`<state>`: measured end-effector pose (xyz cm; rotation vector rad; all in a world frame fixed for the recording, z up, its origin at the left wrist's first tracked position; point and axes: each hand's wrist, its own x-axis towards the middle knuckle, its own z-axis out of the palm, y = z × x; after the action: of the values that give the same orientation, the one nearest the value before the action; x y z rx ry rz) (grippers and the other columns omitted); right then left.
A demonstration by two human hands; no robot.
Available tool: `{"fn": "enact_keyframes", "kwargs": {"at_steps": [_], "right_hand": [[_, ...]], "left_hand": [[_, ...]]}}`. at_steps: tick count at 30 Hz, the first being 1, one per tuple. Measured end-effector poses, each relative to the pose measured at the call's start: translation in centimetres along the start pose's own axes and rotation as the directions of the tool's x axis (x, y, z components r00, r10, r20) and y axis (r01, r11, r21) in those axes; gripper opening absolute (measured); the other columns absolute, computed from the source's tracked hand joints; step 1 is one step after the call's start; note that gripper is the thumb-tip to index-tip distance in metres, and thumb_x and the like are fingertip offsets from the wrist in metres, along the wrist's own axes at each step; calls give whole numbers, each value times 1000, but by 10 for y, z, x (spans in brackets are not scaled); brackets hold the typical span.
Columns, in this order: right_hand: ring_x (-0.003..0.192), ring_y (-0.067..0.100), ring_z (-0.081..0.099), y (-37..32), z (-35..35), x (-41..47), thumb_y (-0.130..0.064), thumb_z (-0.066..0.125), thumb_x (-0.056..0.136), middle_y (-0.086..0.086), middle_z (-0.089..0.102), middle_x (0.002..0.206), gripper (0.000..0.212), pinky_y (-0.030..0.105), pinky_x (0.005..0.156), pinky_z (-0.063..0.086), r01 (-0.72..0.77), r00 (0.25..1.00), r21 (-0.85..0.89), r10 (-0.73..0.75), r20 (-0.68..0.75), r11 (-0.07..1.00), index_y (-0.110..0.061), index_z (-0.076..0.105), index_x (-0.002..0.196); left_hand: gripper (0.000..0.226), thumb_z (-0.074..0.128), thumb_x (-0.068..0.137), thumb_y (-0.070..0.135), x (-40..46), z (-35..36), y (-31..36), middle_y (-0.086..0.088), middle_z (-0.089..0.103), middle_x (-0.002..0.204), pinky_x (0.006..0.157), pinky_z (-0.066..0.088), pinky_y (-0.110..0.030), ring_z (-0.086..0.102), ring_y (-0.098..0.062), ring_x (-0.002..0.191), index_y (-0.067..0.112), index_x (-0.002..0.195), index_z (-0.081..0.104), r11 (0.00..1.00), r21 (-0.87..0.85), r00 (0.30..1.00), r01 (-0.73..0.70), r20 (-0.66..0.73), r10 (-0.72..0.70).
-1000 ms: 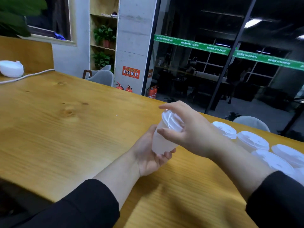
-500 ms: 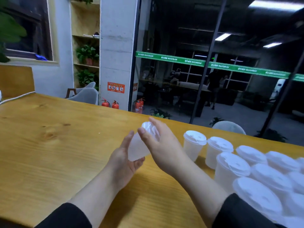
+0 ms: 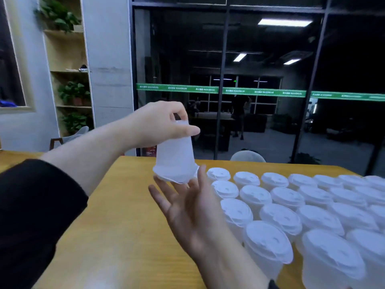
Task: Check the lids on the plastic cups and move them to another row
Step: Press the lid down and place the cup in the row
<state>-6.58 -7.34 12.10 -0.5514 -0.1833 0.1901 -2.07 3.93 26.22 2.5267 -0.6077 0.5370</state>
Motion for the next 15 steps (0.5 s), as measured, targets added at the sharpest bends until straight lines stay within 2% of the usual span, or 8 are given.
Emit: {"fn": "enact_keyframes", "kwargs": {"at_steps": [2,5,7,10,15], "right_hand": [[120,41,66,3,-11,-18,-49,47,105,19,68,132,50,51,91,60,-31,999,128,28,22,991,-14,61,138],[120,43,66,11,-29,-39,-40,52,104,23,65,134,47,50,89,61,-59,998,228,52,37,972,-10,61,138],[120,42,66,15,-35,-51,-39,55,101,24,64,135,48,49,88,61,-62,998,260,56,30,964,-9,60,139],[119,44,65,19,-39,-65,-41,64,85,26,64,134,61,51,90,60,-60,998,258,56,21,964,-12,61,138],[116,52,64,17,-38,-67,-57,58,95,33,59,136,67,55,88,60,-146,989,263,141,40,954,-9,55,142]], "left_hand": [[33,65,86,68,-5,10,25,10,65,94,62,43,-32,60,-8,80,37,96,61,984,175,988,-42,155,15],[34,64,85,71,-14,31,41,11,62,96,64,45,-32,60,-9,86,37,92,58,955,278,969,-107,245,37],[34,65,85,70,-21,40,44,10,63,96,63,45,-31,62,-11,87,38,90,58,952,279,963,-123,266,46],[32,65,86,68,-31,42,49,11,61,96,64,44,-31,61,-11,86,38,91,56,952,277,957,-130,287,47],[33,66,87,65,-45,37,46,9,63,93,63,45,-33,61,-11,84,35,98,57,966,237,975,-106,214,55]]}}
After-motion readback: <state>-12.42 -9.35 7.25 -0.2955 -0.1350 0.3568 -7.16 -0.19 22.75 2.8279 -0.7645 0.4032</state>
